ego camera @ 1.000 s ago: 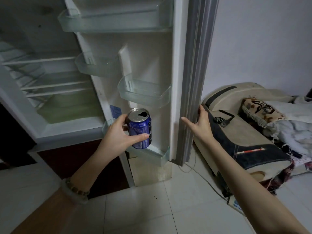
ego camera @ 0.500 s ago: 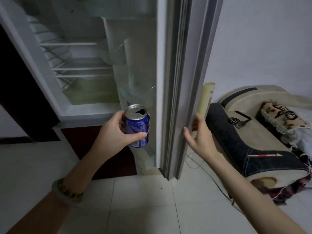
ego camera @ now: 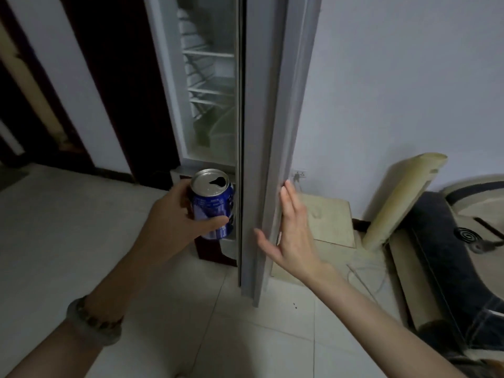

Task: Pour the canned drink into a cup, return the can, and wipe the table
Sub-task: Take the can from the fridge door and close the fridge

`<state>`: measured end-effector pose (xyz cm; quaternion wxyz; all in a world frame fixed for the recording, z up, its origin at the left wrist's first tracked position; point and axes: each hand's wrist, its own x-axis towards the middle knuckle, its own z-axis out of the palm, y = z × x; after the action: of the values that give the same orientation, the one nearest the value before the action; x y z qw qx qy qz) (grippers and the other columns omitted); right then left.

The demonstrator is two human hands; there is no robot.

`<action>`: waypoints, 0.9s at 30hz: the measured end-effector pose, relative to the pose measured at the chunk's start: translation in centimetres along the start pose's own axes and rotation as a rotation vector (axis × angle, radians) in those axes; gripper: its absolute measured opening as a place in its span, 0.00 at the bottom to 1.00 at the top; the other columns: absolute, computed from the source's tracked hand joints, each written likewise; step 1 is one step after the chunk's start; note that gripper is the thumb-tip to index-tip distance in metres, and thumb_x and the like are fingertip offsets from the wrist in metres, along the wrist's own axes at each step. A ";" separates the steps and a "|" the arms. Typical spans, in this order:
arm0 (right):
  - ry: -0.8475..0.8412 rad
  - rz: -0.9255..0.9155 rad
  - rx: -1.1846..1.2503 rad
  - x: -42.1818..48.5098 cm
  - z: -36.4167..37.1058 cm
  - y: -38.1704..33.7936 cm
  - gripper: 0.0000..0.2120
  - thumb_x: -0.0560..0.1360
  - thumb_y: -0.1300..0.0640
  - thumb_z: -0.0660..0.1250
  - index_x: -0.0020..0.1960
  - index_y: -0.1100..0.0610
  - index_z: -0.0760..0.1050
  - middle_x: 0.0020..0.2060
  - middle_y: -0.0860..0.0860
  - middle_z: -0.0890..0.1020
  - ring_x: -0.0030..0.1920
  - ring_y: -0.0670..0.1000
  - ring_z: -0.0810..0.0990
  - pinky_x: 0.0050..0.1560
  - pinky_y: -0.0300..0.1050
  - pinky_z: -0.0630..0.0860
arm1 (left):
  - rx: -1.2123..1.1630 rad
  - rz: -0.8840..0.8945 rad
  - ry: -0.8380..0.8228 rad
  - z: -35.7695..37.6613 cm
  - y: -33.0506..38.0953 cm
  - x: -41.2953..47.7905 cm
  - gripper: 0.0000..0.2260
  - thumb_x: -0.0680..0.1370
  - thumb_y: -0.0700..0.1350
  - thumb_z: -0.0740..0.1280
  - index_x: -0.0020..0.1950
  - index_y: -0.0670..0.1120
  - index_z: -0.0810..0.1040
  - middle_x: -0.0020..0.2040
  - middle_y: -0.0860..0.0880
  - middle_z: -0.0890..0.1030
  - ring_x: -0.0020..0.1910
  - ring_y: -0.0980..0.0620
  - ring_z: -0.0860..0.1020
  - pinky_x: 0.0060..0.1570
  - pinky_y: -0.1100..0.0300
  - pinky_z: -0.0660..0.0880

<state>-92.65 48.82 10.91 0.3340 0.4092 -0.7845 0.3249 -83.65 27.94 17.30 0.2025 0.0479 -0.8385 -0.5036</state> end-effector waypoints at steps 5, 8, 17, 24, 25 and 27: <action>0.067 -0.207 -0.021 3.8 6.4 -2.5 0.44 0.73 0.54 0.69 0.77 0.54 0.41 0.70 0.62 0.55 0.75 0.58 0.50 0.72 0.58 0.55 | 0.067 -0.034 0.134 -6.1 -3.2 0.1 0.30 0.62 0.46 0.79 0.60 0.53 0.72 0.52 0.61 0.77 0.53 0.60 0.77 0.50 0.62 0.75; 0.087 -0.266 -0.063 6.0 10.6 -4.0 0.43 0.73 0.55 0.68 0.77 0.53 0.42 0.72 0.62 0.52 0.75 0.59 0.48 0.71 0.61 0.55 | 0.069 -0.067 0.174 -9.9 -5.4 0.8 0.31 0.62 0.46 0.79 0.62 0.50 0.72 0.54 0.58 0.78 0.54 0.59 0.76 0.49 0.64 0.75; 0.093 -0.235 -0.255 13.0 21.6 -7.0 0.43 0.75 0.50 0.64 0.76 0.62 0.40 0.76 0.56 0.40 0.76 0.56 0.44 0.74 0.57 0.52 | 0.094 -0.049 0.116 -20.4 -11.2 6.0 0.31 0.55 0.61 0.79 0.54 0.62 0.70 0.51 0.64 0.78 0.53 0.63 0.77 0.50 0.64 0.76; 0.076 -0.115 -0.376 17.7 29.0 -7.5 0.44 0.75 0.47 0.65 0.76 0.61 0.40 0.75 0.61 0.48 0.76 0.55 0.44 0.74 0.57 0.52 | 0.096 -0.006 0.041 -25.7 -14.7 10.7 0.32 0.60 0.51 0.79 0.61 0.51 0.72 0.54 0.57 0.79 0.55 0.57 0.77 0.54 0.61 0.76; 0.073 -0.099 -0.389 18.5 30.0 -7.4 0.44 0.74 0.47 0.66 0.76 0.61 0.40 0.74 0.62 0.52 0.76 0.55 0.43 0.73 0.57 0.51 | 0.096 -0.004 0.033 -26.3 -15.1 11.3 0.30 0.61 0.51 0.78 0.60 0.52 0.71 0.54 0.58 0.79 0.55 0.58 0.77 0.53 0.62 0.75; 0.065 -0.078 -0.411 20.0 31.8 -7.3 0.44 0.74 0.47 0.66 0.76 0.61 0.40 0.72 0.63 0.53 0.76 0.55 0.42 0.73 0.57 0.51 | 0.099 0.004 0.010 -27.3 -16.0 12.6 0.32 0.59 0.56 0.77 0.60 0.52 0.71 0.54 0.57 0.79 0.54 0.58 0.77 0.53 0.63 0.75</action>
<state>-103.40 12.09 10.45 0.4480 0.3518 -0.8066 0.1582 -86.55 -6.00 18.42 0.2050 0.0586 -0.8615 -0.4608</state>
